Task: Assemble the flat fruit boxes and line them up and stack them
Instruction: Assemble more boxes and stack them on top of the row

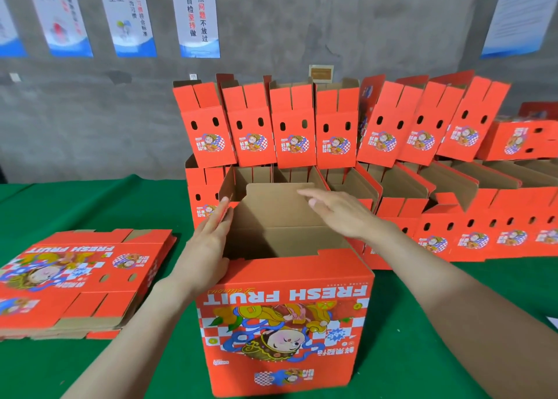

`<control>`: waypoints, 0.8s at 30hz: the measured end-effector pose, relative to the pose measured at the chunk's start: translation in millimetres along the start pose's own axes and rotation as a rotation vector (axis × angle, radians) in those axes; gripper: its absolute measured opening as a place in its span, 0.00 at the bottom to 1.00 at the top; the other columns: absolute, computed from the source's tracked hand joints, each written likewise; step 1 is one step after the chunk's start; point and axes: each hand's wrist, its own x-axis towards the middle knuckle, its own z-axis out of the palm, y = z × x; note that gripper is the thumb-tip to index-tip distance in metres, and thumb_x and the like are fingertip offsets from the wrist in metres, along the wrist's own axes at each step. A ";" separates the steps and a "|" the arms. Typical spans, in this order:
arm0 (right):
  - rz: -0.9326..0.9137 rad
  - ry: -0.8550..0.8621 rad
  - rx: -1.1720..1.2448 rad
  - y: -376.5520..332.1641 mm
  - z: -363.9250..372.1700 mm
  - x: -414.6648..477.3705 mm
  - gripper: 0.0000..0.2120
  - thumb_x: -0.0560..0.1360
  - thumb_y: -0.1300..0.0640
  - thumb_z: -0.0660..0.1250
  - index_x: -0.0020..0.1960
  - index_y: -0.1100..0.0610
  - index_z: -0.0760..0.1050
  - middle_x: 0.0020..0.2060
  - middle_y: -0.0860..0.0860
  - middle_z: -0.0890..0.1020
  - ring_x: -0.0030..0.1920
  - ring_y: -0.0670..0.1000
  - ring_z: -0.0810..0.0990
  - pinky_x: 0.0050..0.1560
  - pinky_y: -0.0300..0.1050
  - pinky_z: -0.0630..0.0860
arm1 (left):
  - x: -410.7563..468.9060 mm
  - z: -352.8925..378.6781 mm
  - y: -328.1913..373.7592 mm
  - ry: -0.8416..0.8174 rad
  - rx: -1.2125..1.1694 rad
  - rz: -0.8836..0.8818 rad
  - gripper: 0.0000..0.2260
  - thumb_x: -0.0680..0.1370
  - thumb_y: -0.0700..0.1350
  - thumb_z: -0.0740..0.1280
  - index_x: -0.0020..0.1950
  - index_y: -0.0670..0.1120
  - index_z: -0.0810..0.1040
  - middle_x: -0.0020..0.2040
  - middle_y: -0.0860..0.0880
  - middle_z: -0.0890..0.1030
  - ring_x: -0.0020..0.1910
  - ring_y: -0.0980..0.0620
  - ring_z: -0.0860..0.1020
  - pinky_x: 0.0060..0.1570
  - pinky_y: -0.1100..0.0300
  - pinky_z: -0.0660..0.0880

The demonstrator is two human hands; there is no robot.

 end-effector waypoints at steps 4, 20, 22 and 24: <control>0.227 -0.078 0.153 10.4 8.8 10.6 0.19 0.83 0.54 0.51 0.73 0.49 0.64 0.66 0.51 0.72 0.48 0.44 0.76 0.44 0.34 0.71 | -1.0 -2.5 1.2 -0.070 -0.042 0.092 0.38 0.72 0.34 0.68 0.77 0.53 0.55 0.78 0.57 0.44 0.75 0.47 0.57 0.73 0.54 0.58; 0.229 0.003 0.254 36.6 40.3 -33.2 0.12 0.77 0.53 0.67 0.59 0.50 0.71 0.57 0.49 0.73 0.59 0.49 0.72 0.56 0.41 0.66 | 22.1 5.4 -14.6 -0.128 -0.190 -0.158 0.31 0.75 0.40 0.69 0.75 0.46 0.60 0.71 0.44 0.61 0.72 0.42 0.59 0.71 0.55 0.56; 0.260 0.045 0.268 36.4 42.0 -36.8 0.15 0.75 0.53 0.69 0.56 0.51 0.64 0.53 0.48 0.72 0.52 0.49 0.73 0.46 0.43 0.68 | 23.8 6.5 -13.6 -0.126 -0.289 -0.116 0.38 0.75 0.37 0.69 0.78 0.48 0.51 0.76 0.48 0.57 0.75 0.48 0.56 0.73 0.56 0.54; 0.266 0.090 0.291 34.9 43.9 -40.4 0.19 0.74 0.53 0.69 0.54 0.50 0.59 0.51 0.48 0.71 0.48 0.47 0.72 0.43 0.43 0.69 | 24.9 4.5 -12.4 -0.128 -0.389 -0.014 0.33 0.74 0.34 0.68 0.74 0.54 0.61 0.71 0.52 0.68 0.69 0.54 0.66 0.70 0.60 0.61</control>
